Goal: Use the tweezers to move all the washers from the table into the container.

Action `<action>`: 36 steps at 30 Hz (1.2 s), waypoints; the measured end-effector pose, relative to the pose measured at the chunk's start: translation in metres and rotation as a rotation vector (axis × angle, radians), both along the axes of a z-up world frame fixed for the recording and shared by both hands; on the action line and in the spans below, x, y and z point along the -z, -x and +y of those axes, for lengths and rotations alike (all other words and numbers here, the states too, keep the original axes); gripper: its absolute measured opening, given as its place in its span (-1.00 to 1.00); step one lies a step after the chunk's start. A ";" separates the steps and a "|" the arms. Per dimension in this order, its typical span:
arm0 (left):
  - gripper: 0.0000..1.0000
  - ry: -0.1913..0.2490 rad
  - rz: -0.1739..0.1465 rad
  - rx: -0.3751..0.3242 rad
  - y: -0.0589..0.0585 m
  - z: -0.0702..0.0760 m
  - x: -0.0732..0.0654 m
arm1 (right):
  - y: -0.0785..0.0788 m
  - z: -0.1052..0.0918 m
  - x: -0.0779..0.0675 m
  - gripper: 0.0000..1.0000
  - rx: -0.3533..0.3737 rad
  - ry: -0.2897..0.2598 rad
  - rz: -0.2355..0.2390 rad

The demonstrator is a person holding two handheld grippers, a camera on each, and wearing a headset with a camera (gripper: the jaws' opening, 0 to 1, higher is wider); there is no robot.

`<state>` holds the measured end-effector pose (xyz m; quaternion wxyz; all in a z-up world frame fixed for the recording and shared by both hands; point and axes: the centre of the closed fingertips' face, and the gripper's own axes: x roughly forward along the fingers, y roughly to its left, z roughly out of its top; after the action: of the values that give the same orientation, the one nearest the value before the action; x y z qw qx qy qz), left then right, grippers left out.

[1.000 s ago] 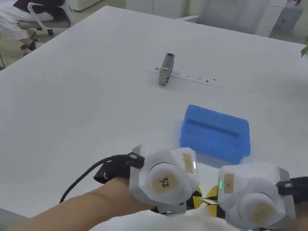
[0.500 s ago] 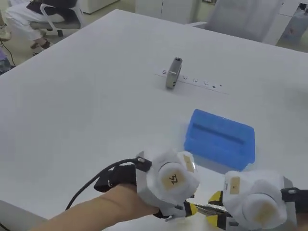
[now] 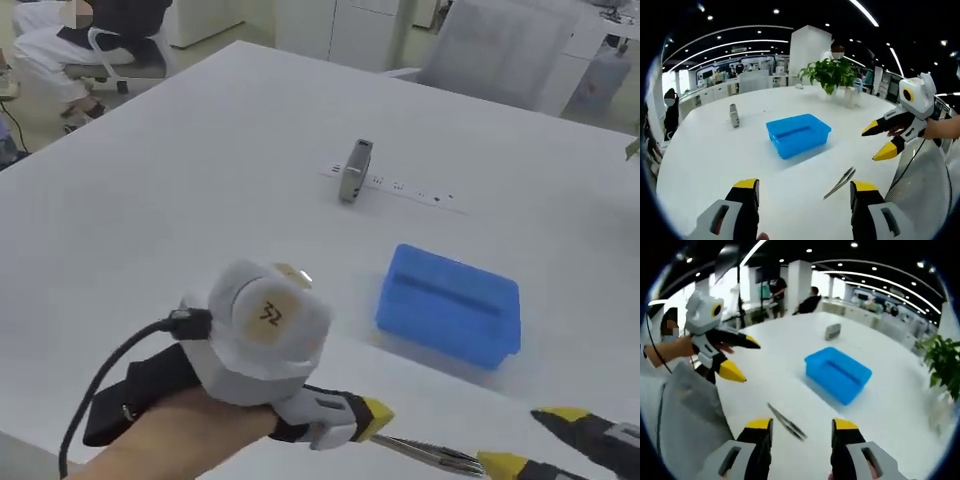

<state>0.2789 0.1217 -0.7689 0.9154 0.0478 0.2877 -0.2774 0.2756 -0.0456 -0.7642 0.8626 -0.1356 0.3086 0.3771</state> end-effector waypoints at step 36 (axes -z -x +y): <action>0.98 -0.032 -0.082 -0.201 0.011 0.047 -0.029 | -0.012 -0.058 -0.031 0.98 0.389 -0.120 -0.148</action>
<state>0.2681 0.1685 -0.7399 0.9487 0.0445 0.2577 -0.1775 0.2875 -0.1037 -0.7336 0.9459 -0.0493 0.2420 0.2104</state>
